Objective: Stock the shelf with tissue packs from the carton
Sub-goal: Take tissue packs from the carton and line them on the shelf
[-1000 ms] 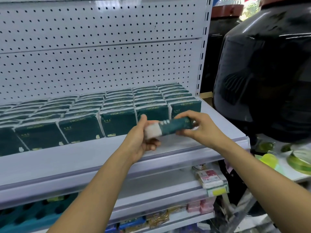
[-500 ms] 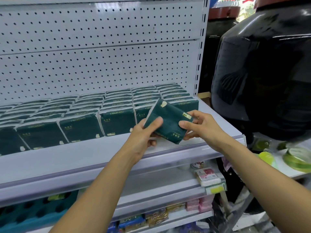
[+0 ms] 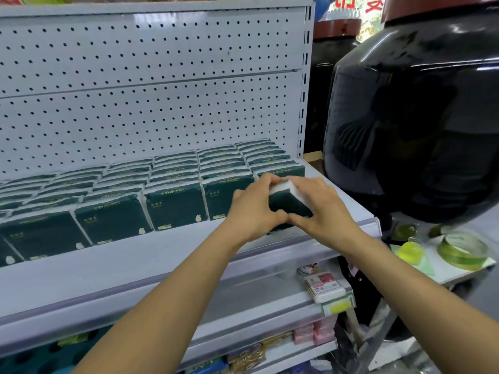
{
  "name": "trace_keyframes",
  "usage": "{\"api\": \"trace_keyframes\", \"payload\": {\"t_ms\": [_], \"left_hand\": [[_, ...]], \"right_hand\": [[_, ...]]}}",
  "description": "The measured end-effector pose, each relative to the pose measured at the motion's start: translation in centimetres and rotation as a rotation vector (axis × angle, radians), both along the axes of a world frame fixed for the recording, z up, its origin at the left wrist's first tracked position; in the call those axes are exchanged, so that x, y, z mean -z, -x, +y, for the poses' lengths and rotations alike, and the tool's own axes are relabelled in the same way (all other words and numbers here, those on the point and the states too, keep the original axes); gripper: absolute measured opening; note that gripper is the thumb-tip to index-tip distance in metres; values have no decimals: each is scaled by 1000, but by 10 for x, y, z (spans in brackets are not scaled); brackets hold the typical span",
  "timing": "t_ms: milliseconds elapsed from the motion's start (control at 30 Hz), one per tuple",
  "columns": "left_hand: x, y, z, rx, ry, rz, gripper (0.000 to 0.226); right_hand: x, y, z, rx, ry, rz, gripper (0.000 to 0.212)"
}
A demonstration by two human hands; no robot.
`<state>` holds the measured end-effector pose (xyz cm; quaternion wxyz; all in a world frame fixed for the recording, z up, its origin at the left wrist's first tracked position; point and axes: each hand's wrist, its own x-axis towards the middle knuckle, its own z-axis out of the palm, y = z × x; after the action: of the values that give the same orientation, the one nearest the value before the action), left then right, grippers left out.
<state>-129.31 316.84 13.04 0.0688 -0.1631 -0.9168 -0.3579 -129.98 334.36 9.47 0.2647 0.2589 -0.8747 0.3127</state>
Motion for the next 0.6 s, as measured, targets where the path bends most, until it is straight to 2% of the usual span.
{"api": "trace_keyframes", "payload": {"t_ms": [100,200,333,467,600], "left_hand": [[3,4,-3,-27,27,142,70],[13,18,-21,-153,238,279,82],[31,38,-30,-194,470,350,91],[35,49,-23,-208,568,446,88],[35,54,-19,-243,612,498,80]], "right_hand": [[8,7,13,20,310,-248,41],[11,16,27,19,508,-415,31],[16,38,30,98,398,-476,26],[14,56,24,172,294,-439,38],[12,67,19,100,303,-428,52]]}}
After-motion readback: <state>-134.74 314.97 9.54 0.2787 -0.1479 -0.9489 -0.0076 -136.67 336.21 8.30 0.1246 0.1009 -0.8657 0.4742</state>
